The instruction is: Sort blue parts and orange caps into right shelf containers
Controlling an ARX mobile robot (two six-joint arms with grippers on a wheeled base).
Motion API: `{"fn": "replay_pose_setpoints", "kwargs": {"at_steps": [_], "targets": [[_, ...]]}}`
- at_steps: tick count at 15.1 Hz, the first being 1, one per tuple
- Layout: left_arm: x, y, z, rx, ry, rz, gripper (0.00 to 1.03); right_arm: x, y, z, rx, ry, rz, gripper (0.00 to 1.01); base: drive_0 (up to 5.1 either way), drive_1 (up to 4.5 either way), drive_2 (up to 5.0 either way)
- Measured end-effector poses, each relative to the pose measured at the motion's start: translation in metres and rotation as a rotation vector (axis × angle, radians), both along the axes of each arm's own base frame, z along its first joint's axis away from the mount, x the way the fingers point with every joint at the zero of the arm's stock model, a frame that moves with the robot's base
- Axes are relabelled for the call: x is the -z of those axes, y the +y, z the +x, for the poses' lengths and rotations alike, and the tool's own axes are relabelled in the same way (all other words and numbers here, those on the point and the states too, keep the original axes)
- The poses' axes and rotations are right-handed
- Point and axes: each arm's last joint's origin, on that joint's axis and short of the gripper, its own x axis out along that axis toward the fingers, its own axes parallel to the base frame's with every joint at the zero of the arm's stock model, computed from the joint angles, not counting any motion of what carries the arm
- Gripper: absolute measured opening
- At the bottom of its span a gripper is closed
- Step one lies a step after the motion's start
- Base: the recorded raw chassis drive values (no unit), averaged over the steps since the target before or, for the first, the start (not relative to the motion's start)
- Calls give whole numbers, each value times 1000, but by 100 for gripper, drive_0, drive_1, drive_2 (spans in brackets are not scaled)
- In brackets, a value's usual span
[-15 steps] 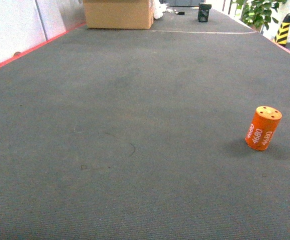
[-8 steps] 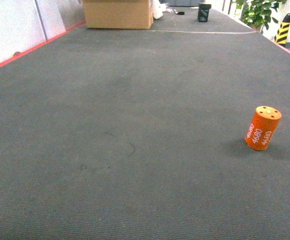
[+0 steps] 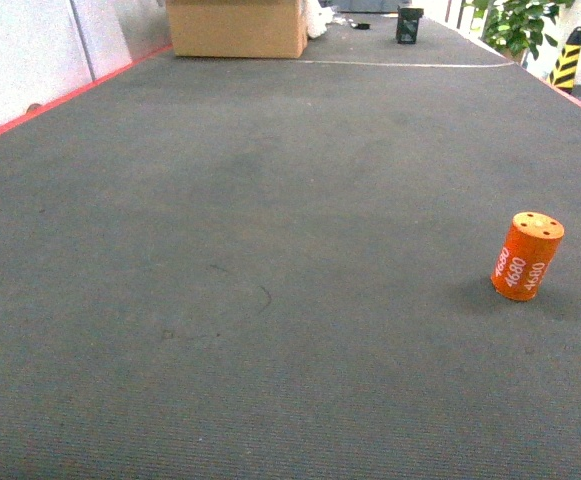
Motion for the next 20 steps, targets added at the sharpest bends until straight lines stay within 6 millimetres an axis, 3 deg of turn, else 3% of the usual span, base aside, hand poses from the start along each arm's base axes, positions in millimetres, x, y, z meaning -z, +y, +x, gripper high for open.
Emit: {"fn": "replay_pose_setpoints", "kwargs": {"at_steps": [20], "targets": [[9, 3, 22, -30, 21, -8, 41, 0, 0, 0, 0, 0, 0, 98, 0, 0, 0]]}}
